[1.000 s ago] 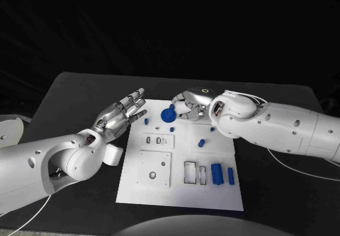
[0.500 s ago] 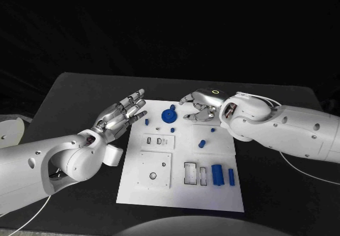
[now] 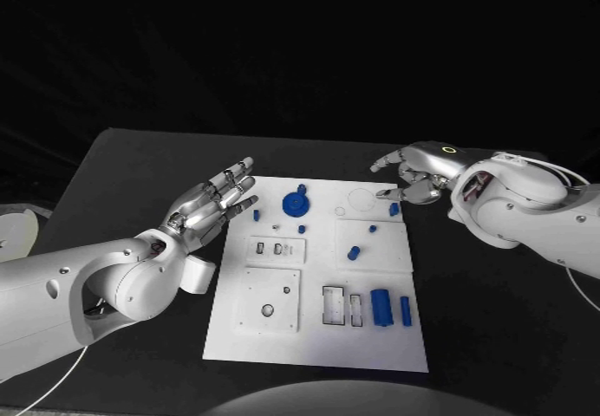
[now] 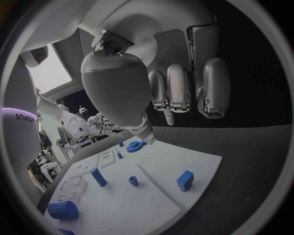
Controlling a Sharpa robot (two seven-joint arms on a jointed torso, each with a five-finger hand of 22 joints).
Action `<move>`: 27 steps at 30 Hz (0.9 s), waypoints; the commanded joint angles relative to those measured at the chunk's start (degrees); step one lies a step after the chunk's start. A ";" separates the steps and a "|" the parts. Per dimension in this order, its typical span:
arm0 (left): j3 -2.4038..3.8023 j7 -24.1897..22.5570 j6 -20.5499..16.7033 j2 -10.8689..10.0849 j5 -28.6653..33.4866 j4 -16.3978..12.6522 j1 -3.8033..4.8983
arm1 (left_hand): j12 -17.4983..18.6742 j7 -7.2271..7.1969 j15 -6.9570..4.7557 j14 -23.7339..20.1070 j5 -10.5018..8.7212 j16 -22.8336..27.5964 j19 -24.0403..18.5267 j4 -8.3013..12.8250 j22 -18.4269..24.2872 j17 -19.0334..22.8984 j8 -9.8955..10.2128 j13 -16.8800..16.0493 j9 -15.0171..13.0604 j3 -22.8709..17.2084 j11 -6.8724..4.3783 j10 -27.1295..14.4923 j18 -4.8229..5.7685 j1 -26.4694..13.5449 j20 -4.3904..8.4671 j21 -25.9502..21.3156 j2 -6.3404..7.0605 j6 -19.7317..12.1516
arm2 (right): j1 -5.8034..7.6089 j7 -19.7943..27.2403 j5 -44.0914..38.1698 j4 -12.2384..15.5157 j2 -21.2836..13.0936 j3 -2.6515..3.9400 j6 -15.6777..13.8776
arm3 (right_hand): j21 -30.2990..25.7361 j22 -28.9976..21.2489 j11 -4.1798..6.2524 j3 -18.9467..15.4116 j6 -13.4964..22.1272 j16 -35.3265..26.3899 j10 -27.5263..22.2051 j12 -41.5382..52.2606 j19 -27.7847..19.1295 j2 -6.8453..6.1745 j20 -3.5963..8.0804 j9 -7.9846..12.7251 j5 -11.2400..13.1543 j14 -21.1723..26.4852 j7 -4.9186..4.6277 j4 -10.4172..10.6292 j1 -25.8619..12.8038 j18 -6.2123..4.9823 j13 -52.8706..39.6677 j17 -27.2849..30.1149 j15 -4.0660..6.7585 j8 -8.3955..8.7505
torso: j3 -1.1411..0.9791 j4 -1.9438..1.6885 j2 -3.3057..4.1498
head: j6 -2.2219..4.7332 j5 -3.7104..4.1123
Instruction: Assemble the parts on the task board
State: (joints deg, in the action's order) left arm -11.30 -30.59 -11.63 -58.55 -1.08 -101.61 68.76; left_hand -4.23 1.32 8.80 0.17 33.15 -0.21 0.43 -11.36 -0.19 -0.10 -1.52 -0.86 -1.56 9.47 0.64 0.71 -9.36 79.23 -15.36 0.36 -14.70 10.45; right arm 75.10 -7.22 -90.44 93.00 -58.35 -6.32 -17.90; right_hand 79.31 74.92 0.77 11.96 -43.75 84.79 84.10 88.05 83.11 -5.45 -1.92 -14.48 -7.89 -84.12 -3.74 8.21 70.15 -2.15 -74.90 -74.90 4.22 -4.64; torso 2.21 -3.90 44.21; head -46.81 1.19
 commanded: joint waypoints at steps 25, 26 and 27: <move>0.00 -0.94 1.38 0.63 -0.32 0.64 -0.01 | -0.39 0.39 0.34 -0.05 0.28 0.04 0.06 0.43 -0.09 0.01 -0.37 -0.08 -0.08 0.00 0.40 -0.15 -0.96 0.19 -0.33 0.02 -0.29 0.02 | -3.58 1.34 1.61 -2.03 -3.30 -0.48 -1.65 | 0.24 6.69 0.35 -1.54 -3.97 -1.96 5.63 1.61 0.76 -0.83 0.09 0.20 0.79 -4.12 -0.40 2.13 0.99 -0.89 -14.85 -8.19 0.36 -1.47 | 0.00 0.01 -0.21 | -0.30 0.38; 0.00 -0.93 1.39 0.63 -0.32 0.64 -0.01 | -0.39 0.39 0.34 -0.05 0.28 0.04 0.06 0.43 -0.09 0.01 -0.37 -0.08 -0.08 0.00 0.40 -0.15 -0.96 0.19 -0.33 0.02 -0.29 0.02 | -3.63 1.32 1.49 -2.08 -3.23 -0.48 -1.67 | 0.22 6.69 0.32 -1.60 -4.23 -2.04 5.62 1.60 0.77 -0.87 0.08 0.10 0.80 -4.11 -0.42 2.20 1.06 -0.89 -14.84 -8.12 0.35 -1.62 | 0.01 0.04 -0.19 | -0.28 0.37; 0.00 -0.92 1.41 0.62 -0.32 0.64 -0.01 | -0.39 0.39 0.34 -0.05 0.28 0.04 0.06 0.43 -0.09 0.01 -0.37 -0.08 -0.08 0.00 0.40 -0.15 -0.96 0.19 -0.33 0.02 -0.29 0.02 | -3.69 1.30 1.36 -2.13 -3.15 -0.48 -1.68 | 0.15 6.65 0.31 -1.65 -4.41 -2.11 5.60 1.58 0.75 -0.91 0.07 0.03 0.81 -4.10 -0.43 2.24 1.12 -0.91 -14.82 -8.05 0.34 -1.72 | 0.02 0.06 -0.18 | -0.26 0.33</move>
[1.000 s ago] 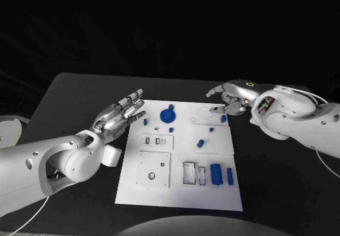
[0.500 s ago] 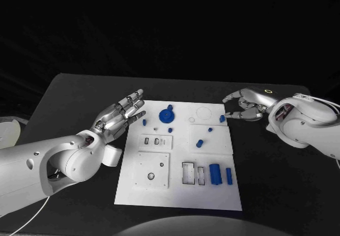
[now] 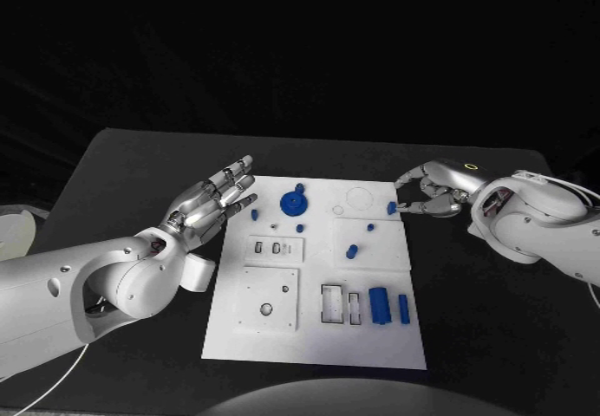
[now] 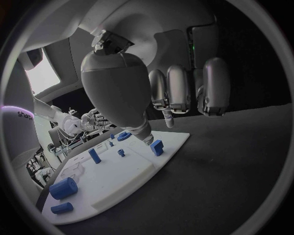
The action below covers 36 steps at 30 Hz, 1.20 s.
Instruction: Assemble the parts on the task board
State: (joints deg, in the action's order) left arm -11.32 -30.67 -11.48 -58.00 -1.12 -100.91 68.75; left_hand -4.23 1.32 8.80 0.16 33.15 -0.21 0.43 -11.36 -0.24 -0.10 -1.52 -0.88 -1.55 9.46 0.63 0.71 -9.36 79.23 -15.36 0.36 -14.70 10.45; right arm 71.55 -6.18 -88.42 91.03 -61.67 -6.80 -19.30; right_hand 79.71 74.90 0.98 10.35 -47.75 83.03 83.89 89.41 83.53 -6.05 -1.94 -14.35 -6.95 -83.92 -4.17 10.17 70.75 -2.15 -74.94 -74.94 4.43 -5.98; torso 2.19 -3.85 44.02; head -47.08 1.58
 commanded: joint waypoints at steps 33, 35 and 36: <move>0.01 -0.62 1.78 0.21 -0.27 0.16 -0.02 | -0.40 0.39 0.39 -0.04 0.35 0.02 0.10 0.53 -0.07 0.00 -0.36 -0.06 -0.07 -0.06 0.47 -0.14 -0.96 0.20 -0.39 0.05 -0.30 -0.05 | -2.40 -0.62 -2.37 -2.42 3.10 0.00 -0.50 | -1.94 6.12 0.29 -0.57 -3.16 -2.03 5.45 -0.23 0.06 -0.34 0.26 -7.36 -7.75 -4.14 0.21 -0.40 4.35 -1.19 -14.47 -6.66 0.32 -8.56 | 0.06 0.09 0.03 | -0.61 -0.06; 0.01 -0.60 1.81 0.24 -0.27 0.18 -0.02 | -0.40 0.39 0.39 -0.04 0.35 0.02 0.10 0.53 -0.07 0.00 -0.36 -0.06 -0.07 -0.06 0.47 -0.14 -0.96 0.20 -0.39 0.05 -0.30 -0.05 | -2.49 -0.53 -2.37 -2.49 3.18 0.00 -0.66 | -1.99 6.13 0.34 -0.54 -3.04 -2.08 5.44 -0.25 0.07 -0.24 0.29 -7.97 -8.15 -4.14 0.26 -0.53 4.45 -1.19 -14.46 -6.63 0.35 -9.18 | 0.05 0.08 0.03 | -0.66 -0.05; 0.01 -0.59 1.83 0.25 -0.27 0.19 -0.02 | -0.40 0.39 0.39 -0.04 0.35 0.02 0.10 0.53 -0.07 0.00 -0.36 -0.06 -0.07 -0.06 0.47 -0.14 -0.96 0.20 -0.39 0.05 -0.30 -0.05 | -2.53 -0.47 -2.37 -2.52 3.22 0.00 -0.76 | -2.00 6.14 0.38 -0.52 -3.05 -2.12 5.44 -0.24 0.08 -0.16 0.32 -8.34 -8.44 -4.14 0.28 -0.60 4.51 -1.19 -14.46 -6.60 0.36 -9.58 | 0.04 0.09 0.03 | -0.71 -0.06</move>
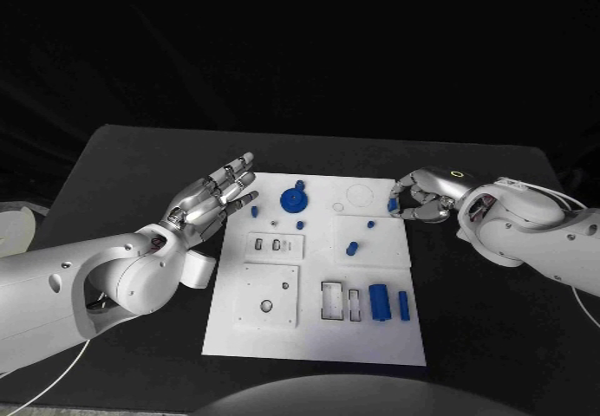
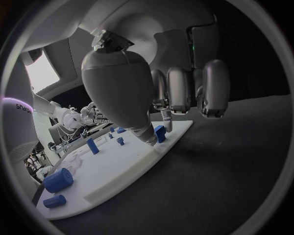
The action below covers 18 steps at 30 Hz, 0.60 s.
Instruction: Assemble the parts on the task board
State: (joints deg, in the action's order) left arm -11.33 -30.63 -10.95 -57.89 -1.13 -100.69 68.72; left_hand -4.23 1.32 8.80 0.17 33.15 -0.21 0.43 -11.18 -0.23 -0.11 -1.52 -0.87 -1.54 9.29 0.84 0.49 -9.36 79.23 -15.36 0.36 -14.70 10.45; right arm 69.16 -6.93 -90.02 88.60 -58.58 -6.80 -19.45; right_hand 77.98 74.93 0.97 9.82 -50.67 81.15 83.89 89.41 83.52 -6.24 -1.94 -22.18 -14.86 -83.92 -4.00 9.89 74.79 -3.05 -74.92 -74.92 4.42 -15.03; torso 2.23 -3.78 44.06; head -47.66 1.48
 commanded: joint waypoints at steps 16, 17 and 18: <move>0.01 -0.42 1.43 0.27 -0.26 0.15 -0.04 | -0.41 0.41 0.45 -0.02 0.38 -0.01 0.11 0.43 -0.09 -0.01 -0.34 -0.07 -0.07 0.05 0.31 0.09 -0.97 0.20 -0.44 0.06 -0.35 -0.12 | -0.53 1.37 -0.60 -0.79 0.98 0.01 -4.40 | -0.37 6.39 0.86 0.44 -0.51 -0.35 5.59 -0.05 0.26 1.22 0.64 -5.31 -2.67 -4.17 0.75 -0.81 0.63 -0.26 -14.62 -6.59 0.76 -5.70 | 0.00 0.00 -0.08 | -0.30 0.10; 0.01 -0.40 1.43 0.27 -0.26 0.16 -0.04 | -0.41 0.41 0.49 -0.02 0.39 -0.01 0.11 0.46 -0.08 -0.01 -0.31 -0.07 -0.05 0.00 0.36 0.09 -0.97 0.19 -0.47 0.06 -0.40 -0.23 | -0.54 1.40 -0.57 -0.83 1.03 0.01 -4.71 | -0.38 6.40 0.90 0.53 -0.53 -0.37 5.59 -0.05 0.28 1.40 0.67 -5.60 -2.84 -4.17 0.81 -0.78 0.61 -0.26 -14.62 -6.58 0.79 -6.00 | 0.00 -0.02 -0.08 | -0.28 0.12; 0.01 -0.38 1.43 0.27 -0.25 0.17 -0.04 | -0.41 0.41 0.49 -0.02 0.39 -0.01 0.11 0.46 -0.08 -0.01 -0.31 -0.07 -0.05 0.00 0.36 0.09 -0.97 0.19 -0.47 0.06 -0.40 -0.23 | -0.55 1.42 -0.54 -0.86 1.09 0.01 -5.01 | -0.39 6.42 0.94 0.60 -0.60 -0.38 5.62 -0.01 0.29 1.52 0.69 -5.83 -3.05 -4.17 0.85 -0.75 0.57 -0.26 -14.65 -6.57 0.81 -6.25 | 0.01 -0.03 -0.08 | -0.27 0.14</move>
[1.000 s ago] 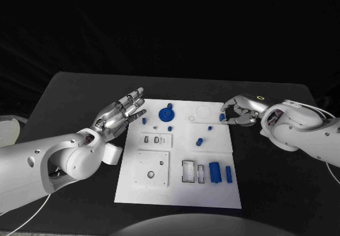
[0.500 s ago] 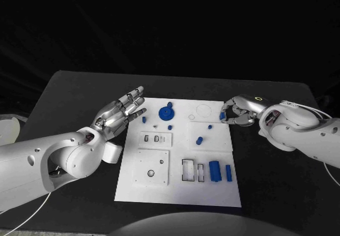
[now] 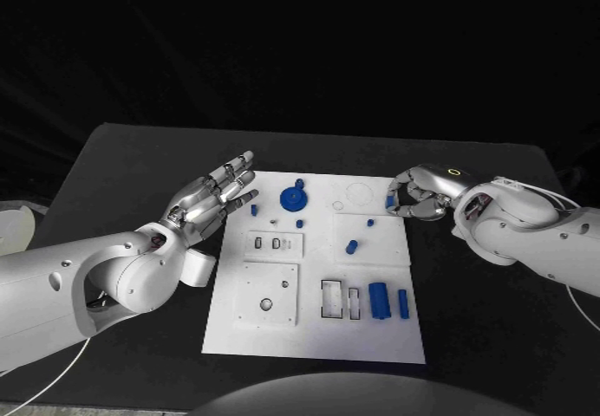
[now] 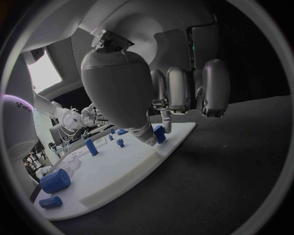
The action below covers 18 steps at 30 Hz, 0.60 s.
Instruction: Assemble the parts on the task board
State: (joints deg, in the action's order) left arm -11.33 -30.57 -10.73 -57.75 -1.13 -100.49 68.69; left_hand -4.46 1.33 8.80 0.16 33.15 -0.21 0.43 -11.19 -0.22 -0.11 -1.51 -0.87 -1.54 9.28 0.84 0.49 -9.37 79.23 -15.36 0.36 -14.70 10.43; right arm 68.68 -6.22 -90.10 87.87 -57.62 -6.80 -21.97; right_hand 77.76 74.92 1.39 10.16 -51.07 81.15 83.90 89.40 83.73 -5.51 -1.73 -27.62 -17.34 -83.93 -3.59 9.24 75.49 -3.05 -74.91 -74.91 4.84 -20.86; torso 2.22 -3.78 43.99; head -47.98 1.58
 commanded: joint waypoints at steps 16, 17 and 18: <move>-0.02 -0.44 1.08 -0.15 -0.21 -0.12 -0.04 | -0.18 0.40 0.49 -0.02 0.39 -0.01 0.11 0.46 -0.09 -0.01 -0.31 -0.07 -0.05 0.00 0.36 0.09 -0.96 0.19 -0.47 0.06 -0.40 -0.22 | 0.28 1.17 1.86 2.38 0.64 0.08 -6.20 | -0.46 6.63 0.65 2.39 1.15 -0.80 5.50 -0.16 0.17 0.61 0.73 -2.96 -9.98 -4.12 0.47 0.01 -0.39 -0.27 -14.56 -6.24 0.57 -2.33 | 0.03 0.02 0.05 | 0.17 -0.39; -0.02 -0.44 1.09 -0.14 -0.21 -0.11 -0.05 | -0.18 0.40 0.49 -0.02 0.39 -0.01 0.11 0.46 -0.09 -0.01 -0.31 -0.07 -0.05 0.00 0.36 0.09 -0.96 0.19 -0.47 0.06 -0.40 -0.22 | 0.50 1.13 2.36 2.94 0.67 0.10 -6.13 | -0.47 6.66 0.63 2.58 1.23 -0.81 5.51 -0.14 0.18 0.55 0.72 -3.05 -10.60 -4.12 0.44 0.06 -0.46 -0.27 -14.57 -6.24 0.56 -2.36 | 0.02 -0.01 0.04 | 0.18 -0.37; -0.03 -0.43 1.10 -0.11 -0.21 -0.10 -0.05 | -0.18 0.40 0.49 -0.02 0.39 -0.01 0.11 0.46 -0.09 -0.01 -0.31 -0.07 -0.05 0.00 0.36 0.09 -0.96 0.19 -0.47 0.06 -0.40 -0.22 | 0.84 1.05 3.14 3.68 0.72 0.11 -5.87 | -0.47 6.67 0.61 2.73 1.32 -0.78 5.54 -0.11 0.19 0.50 0.71 -3.10 -11.05 -4.13 0.41 0.09 -0.52 -0.27 -14.60 -6.27 0.55 -2.36 | 0.01 -0.07 0.03 | 0.15 -0.35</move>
State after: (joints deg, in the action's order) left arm -11.37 -30.50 -10.69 -57.94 -1.13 -100.47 68.65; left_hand -4.46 1.53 8.80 0.16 33.15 -0.21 0.43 -11.18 -0.22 -0.11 -1.51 -0.86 -1.54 9.28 0.84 0.49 -9.36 79.23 -15.36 0.36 -14.70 10.23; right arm 69.26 -5.64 -88.85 90.92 -57.03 -6.77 -26.40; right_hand 77.53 74.90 1.79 12.66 -50.19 80.59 83.88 89.40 83.71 -5.05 -1.32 -30.65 -27.99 -84.13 -3.21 9.38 75.18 -3.05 -74.90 -74.91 5.04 -23.06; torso 2.22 -3.76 44.02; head -47.80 1.21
